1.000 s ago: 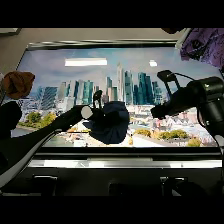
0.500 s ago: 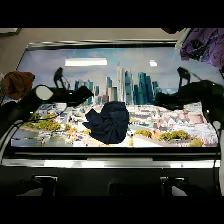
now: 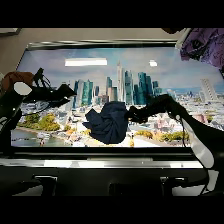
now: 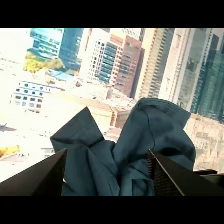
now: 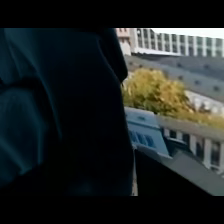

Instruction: Fold the clothes and pants, and hang the long-sleeved shirts on hangers.

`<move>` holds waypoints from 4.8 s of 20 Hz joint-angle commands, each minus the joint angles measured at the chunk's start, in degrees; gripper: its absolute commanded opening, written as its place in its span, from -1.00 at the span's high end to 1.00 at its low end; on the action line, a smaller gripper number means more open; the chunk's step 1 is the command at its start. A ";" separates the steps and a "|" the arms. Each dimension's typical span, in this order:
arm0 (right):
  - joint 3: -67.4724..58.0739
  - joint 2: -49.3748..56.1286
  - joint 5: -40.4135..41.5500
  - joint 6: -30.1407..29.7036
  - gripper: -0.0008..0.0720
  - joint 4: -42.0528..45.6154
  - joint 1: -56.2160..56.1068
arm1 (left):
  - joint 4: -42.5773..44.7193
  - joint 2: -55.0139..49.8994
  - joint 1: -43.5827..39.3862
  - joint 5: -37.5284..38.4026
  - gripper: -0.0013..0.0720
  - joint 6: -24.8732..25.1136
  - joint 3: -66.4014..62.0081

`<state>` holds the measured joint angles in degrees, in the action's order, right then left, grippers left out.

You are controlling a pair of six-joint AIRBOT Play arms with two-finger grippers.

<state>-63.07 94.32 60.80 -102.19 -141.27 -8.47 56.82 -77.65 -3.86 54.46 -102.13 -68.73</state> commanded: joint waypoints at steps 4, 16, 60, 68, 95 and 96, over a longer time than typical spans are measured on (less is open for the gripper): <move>0.04 1.46 -2.99 -2.05 0.89 -1.99 -2.34 | -0.39 -3.87 0.39 1.05 -0.62 0.15 1.77; 0.04 -5.60 -0.87 0.46 0.89 0.33 -1.49 | -1.40 -18.21 -9.81 1.07 -0.57 2.51 2.36; -39.74 16.22 4.66 23.19 0.00 28.85 -0.35 | 24.28 -27.71 -1.22 11.56 0.80 -7.61 -26.27; -37.73 1.70 14.10 8.48 -0.36 26.97 22.80 | 29.11 -8.68 8.76 23.34 -0.55 -4.42 -23.21; -30.32 12.59 15.58 2.12 0.89 14.49 18.25 | -4.28 20.70 4.83 11.96 -0.55 -1.38 43.54; -30.32 12.31 16.37 2.12 0.89 14.53 18.27 | -5.49 20.68 2.80 10.12 -0.55 -1.38 44.09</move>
<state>-93.34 108.14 75.18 -99.88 -127.15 9.85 55.90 -56.99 2.66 69.30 -104.40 -28.38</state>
